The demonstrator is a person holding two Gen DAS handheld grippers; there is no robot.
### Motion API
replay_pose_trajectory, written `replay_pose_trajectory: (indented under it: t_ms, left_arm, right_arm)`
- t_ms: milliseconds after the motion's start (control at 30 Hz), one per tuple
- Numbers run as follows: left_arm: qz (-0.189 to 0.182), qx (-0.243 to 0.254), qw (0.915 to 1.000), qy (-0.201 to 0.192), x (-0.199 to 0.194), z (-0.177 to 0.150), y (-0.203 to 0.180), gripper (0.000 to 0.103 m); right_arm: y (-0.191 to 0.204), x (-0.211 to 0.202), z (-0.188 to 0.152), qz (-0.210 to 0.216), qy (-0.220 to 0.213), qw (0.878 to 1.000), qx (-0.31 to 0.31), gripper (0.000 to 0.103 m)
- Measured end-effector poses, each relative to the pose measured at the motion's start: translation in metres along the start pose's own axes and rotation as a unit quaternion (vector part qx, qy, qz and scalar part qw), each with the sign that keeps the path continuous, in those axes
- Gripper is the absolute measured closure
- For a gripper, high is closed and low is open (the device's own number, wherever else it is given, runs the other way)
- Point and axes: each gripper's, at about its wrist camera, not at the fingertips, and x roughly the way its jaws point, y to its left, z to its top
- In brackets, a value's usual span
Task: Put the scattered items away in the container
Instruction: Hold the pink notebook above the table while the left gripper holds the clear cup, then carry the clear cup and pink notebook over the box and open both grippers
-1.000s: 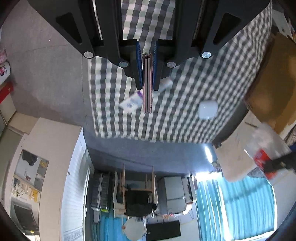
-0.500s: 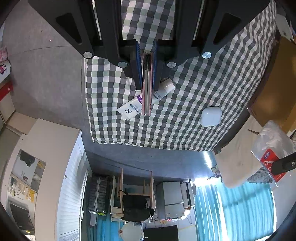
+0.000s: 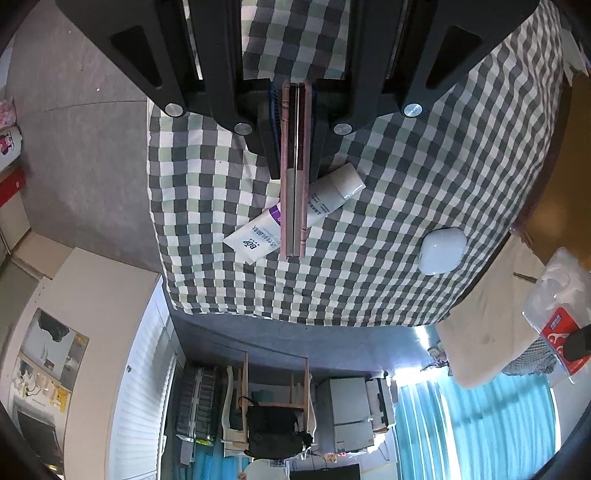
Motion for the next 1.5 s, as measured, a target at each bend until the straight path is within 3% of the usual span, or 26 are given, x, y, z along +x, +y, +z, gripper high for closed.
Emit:
replay_pose_trajectory:
  t_ms: [433, 833, 1167, 1500]
  left_arm:
    - [0.0, -0.001, 1.0, -0.009, -0.01, 0.0, 0.003, 0.04]
    - [0.005, -0.011, 0.9987, -0.05, -0.083, 0.004, 0.022, 0.04]
    - [0.058, -0.043, 0.994, -0.082, -0.162, -0.007, 0.104, 0.04]
    - [0.134, -0.081, 0.9848, -0.075, -0.195, -0.032, 0.212, 0.04]
  right_arm:
    - [0.003, -0.022, 0.002, 0.002, -0.012, 1.0, -0.003, 0.093]
    - [0.045, -0.121, 0.017, 0.024, -0.094, 0.995, -0.032, 0.093]
    - [0.139, -0.191, 0.021, 0.087, -0.151, 0.981, -0.086, 0.093]
    - [0.246, -0.196, 0.034, 0.158, -0.151, 0.965, -0.146, 0.093]
